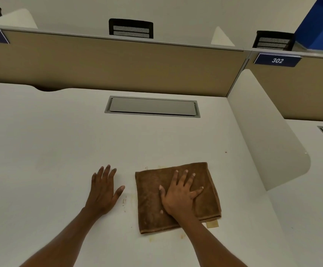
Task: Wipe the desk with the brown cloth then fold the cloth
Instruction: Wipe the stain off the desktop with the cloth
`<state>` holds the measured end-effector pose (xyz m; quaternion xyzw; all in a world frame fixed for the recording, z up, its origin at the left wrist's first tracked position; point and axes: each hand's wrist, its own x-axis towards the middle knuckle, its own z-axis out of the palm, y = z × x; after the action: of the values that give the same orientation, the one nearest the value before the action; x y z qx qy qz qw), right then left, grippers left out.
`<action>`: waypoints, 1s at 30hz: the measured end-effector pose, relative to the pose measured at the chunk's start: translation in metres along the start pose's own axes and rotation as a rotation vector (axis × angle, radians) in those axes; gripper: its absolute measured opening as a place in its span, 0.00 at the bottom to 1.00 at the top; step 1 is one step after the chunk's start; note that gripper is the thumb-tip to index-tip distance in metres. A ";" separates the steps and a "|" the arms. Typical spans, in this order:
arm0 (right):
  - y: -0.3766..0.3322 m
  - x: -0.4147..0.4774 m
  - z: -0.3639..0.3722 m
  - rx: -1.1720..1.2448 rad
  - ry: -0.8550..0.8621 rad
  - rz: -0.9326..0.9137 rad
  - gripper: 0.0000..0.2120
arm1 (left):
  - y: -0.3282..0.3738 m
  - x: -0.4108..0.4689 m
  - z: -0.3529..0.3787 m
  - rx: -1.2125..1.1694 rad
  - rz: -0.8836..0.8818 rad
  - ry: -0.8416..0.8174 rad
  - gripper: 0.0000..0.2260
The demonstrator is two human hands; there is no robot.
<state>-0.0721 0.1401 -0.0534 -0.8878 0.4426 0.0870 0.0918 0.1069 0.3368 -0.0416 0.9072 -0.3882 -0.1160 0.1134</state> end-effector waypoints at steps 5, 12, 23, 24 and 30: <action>0.011 0.001 -0.001 -0.012 -0.008 0.040 0.42 | -0.005 0.000 -0.001 -0.039 -0.068 0.019 0.38; 0.028 0.019 -0.012 -0.003 -0.015 0.096 0.42 | -0.007 0.003 0.001 -0.057 -0.090 0.042 0.41; 0.089 0.083 -0.033 0.010 -0.011 0.207 0.44 | -0.006 0.010 0.001 0.016 -0.074 0.012 0.39; 0.095 0.091 -0.035 0.009 -0.006 0.217 0.44 | -0.006 0.010 0.001 0.021 -0.075 0.009 0.39; 0.120 0.130 -0.050 0.014 0.019 0.243 0.45 | -0.004 0.011 0.000 0.056 -0.083 0.001 0.38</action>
<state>-0.0874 -0.0424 -0.0457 -0.8276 0.5484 0.0861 0.0825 0.1170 0.3310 -0.0444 0.9254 -0.3534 -0.1090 0.0833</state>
